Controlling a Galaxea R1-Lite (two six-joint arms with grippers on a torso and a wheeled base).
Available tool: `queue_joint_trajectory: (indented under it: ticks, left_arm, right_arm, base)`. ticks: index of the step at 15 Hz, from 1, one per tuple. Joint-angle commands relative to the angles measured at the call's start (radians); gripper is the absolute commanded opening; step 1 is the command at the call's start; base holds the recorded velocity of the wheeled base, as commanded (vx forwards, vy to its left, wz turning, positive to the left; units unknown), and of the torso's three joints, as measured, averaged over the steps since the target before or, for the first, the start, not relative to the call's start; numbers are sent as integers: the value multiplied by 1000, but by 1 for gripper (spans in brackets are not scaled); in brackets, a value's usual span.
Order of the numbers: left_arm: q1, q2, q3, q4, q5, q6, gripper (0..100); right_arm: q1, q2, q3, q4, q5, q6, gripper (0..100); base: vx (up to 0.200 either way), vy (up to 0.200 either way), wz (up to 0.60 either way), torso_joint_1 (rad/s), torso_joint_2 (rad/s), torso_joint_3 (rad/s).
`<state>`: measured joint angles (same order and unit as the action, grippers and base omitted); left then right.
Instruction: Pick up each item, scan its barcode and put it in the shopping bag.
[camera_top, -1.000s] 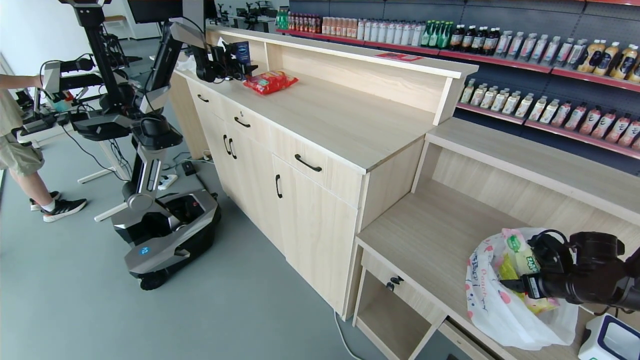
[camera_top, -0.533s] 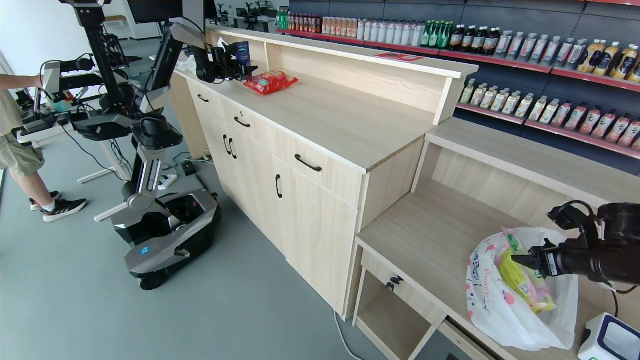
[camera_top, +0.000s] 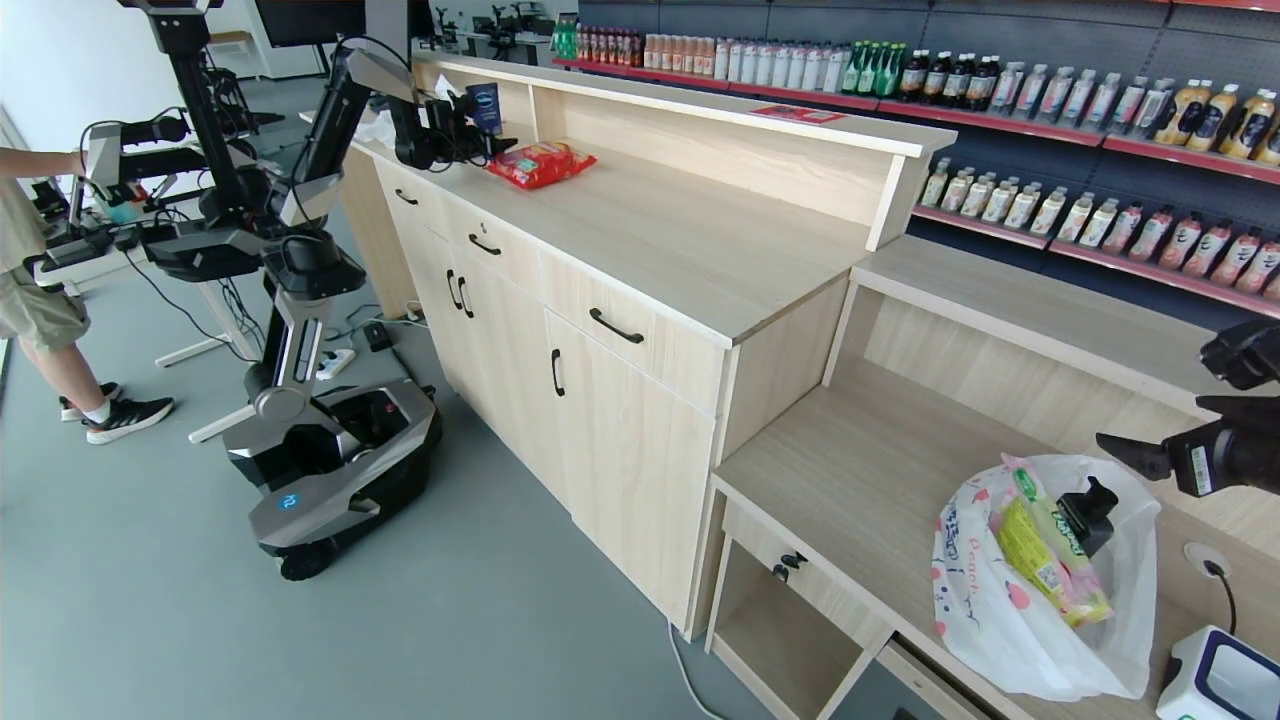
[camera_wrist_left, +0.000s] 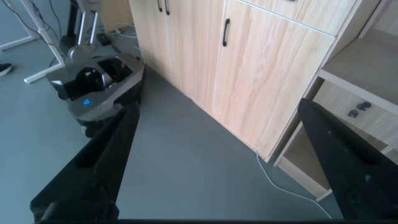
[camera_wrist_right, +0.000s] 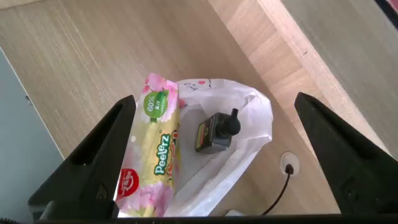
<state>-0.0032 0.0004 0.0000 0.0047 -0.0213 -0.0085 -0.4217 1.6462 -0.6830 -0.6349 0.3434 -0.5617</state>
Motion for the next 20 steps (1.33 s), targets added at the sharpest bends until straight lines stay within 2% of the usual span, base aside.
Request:
queue_joint_trajectory:
  ticks: [1, 3, 6, 7, 10, 12, 14, 18, 20]
  left_arm:
    - [0, 1, 0, 0, 0, -1, 100]
    - [0, 1, 0, 0, 0, 1, 100]
    - [0, 1, 0, 0, 1, 1, 100]
    - [0, 1, 0, 0, 0, 1, 100]
    - [0, 1, 0, 0, 1, 1, 100]
    - [0, 1, 0, 0, 0, 1, 100]
    - [0, 1, 0, 0, 0, -1, 100]
    - [0, 1, 0, 0, 0, -1, 100]
    - [0, 1, 0, 0, 0, -1, 100]
  right_arm:
    - [-31, -158, 14, -26, 35, -20, 100]
    - [-45, -243, 17, -28, 17, 13, 100]
    - [-48, -301, 42, -14, -118, 94, 100]
    - [-48, -341, 66, 29, -165, 112, 100]
    - [-46, -520, 99, 270, -287, 172, 100]
    - [-38, -666, 100, 469, -345, 200, 100]
    - [-31, -790, 132, 590, -369, 230, 100]
    - [-31, -904, 263, 590, -379, 252, 100]
    - [-29, -977, 430, 506, -376, 302, 100]
  base:
    - [0, 0, -600, -2, 7, 7]
    - [0, 0, -600, -2, 0, 2]
    - [0, 0, -600, 6, 4, 1]
    - [0, 0, -600, 2, -7, 2]
    - [0, 0, -600, 2, 2, 4]
    - [0, 0, -600, 5, 2, 2]
    - [0, 0, -600, 0, 5, 5]
    - [0, 0, -600, 1, 2, 7]
    - [0, 0, -300, 1, 1, 4]
